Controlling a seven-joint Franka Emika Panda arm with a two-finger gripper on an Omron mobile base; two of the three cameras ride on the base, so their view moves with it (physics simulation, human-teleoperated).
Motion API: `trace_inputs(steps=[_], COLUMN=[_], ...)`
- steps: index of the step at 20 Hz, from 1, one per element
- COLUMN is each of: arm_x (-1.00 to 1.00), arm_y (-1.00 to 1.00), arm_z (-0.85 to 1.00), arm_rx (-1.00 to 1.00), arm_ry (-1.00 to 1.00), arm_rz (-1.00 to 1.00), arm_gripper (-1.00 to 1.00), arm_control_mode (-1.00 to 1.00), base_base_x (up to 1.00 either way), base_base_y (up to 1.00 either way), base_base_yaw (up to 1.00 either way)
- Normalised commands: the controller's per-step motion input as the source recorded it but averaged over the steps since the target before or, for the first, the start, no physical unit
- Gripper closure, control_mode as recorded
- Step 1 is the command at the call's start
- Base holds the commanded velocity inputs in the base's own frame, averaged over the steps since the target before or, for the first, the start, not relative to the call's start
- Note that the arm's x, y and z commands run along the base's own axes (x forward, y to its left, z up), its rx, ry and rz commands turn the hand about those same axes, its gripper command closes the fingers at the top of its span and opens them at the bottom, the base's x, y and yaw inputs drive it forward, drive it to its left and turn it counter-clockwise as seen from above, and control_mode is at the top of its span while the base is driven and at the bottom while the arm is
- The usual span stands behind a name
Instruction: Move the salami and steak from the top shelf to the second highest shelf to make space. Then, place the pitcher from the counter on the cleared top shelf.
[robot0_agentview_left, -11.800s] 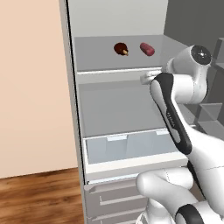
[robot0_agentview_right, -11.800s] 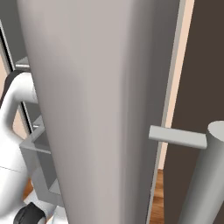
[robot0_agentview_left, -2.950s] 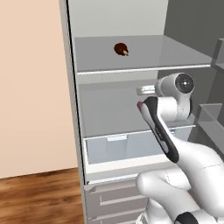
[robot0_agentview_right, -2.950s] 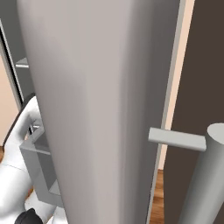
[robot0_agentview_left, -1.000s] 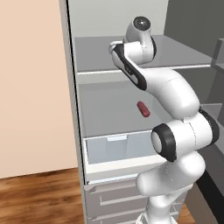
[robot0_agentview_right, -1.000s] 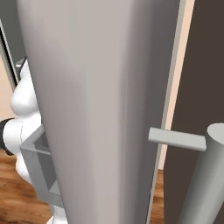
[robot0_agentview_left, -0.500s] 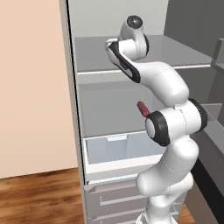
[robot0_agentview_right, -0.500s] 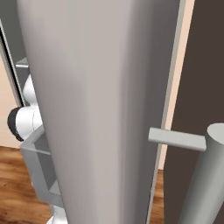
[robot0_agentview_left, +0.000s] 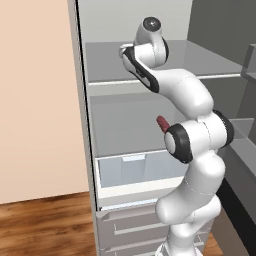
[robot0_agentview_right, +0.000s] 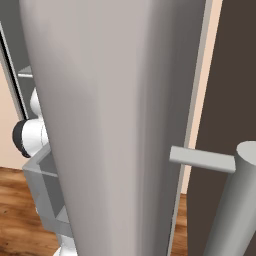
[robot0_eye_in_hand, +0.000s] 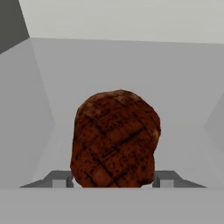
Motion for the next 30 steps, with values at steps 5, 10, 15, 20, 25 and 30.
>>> trace_inputs(steps=[5,10,15,20,25,30], arm_x=[-0.36,-0.98,-1.0,-1.0,-1.0,-1.0], arm_y=[0.0,0.0,0.01,0.0,0.0,0.0], arm_z=[-0.47,-0.08,0.08,0.15,0.06,0.15], arm_rx=[0.0,0.0,0.0,0.0,0.0,0.0], arm_ry=[-0.11,-0.15,0.01,0.02,0.05,0.04], arm_rz=[0.0,0.0,0.0,0.0,0.0,0.0], arm_gripper=[1.0,1.0,1.0,1.0,1.0,1.0], arm_control_mode=[-1.0,-1.0,-1.0,-1.0,-1.0,-1.0], base_base_x=[0.0,0.0,0.0,0.0,0.0,0.0], base_base_y=[0.0,0.0,0.0,0.0,0.0,0.0], base_base_yaw=[0.0,0.0,0.0,0.0,0.0,0.0])
